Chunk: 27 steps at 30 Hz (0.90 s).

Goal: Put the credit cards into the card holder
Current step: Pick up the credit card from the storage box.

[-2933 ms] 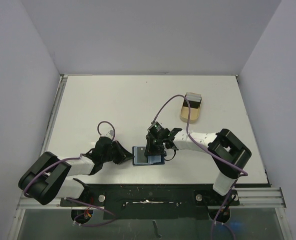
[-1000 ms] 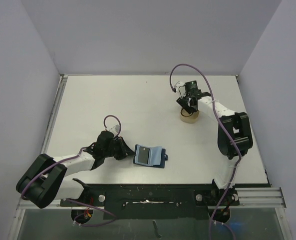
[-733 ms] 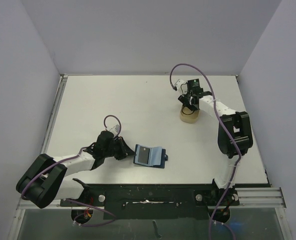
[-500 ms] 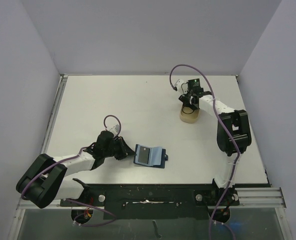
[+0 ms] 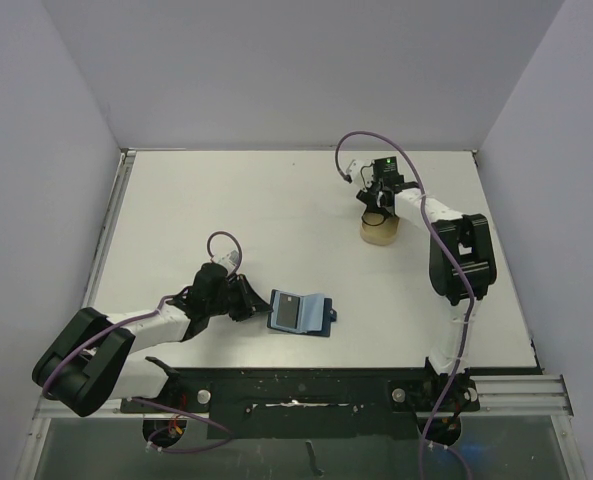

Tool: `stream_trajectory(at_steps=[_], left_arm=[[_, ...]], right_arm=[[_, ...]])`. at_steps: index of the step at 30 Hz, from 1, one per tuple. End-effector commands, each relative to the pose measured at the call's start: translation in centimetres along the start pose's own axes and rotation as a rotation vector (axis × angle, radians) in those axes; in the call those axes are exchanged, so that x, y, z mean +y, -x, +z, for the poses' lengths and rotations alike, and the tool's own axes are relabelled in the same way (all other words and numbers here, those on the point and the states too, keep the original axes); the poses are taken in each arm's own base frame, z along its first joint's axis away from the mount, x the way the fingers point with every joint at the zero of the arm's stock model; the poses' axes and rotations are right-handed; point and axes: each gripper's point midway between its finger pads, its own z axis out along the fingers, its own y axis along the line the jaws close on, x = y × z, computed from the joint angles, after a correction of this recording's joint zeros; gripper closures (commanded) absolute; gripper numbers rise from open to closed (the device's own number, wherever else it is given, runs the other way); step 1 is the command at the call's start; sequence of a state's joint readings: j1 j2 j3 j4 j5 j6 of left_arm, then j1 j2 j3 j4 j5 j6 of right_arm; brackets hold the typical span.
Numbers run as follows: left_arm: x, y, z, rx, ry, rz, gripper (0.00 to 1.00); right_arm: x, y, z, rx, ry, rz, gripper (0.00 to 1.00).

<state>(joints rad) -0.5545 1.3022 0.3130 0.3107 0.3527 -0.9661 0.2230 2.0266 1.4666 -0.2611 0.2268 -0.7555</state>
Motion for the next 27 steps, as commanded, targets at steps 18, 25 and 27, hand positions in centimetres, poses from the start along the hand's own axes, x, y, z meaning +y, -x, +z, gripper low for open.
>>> stream_trajectory(at_steps=[18, 25, 27], left_arm=[[-1.5, 0.7, -0.1, -0.033, -0.067, 0.010, 1.00], [-1.5, 1.1, -0.1, -0.048, -0.056, 0.005, 1.00], [-1.3, 1.1, -0.1, -0.049, -0.047, 0.003, 1.00]], right_arm=[[-4.7, 2.9, -2.6, -0.110, -0.099, 0.016, 0.93], [-2.0, 3.4, -5.8, -0.142, 0.037, 0.075, 1.00], [-1.0, 3.6, -6.9, -0.148, 0.063, 0.083, 1.00]])
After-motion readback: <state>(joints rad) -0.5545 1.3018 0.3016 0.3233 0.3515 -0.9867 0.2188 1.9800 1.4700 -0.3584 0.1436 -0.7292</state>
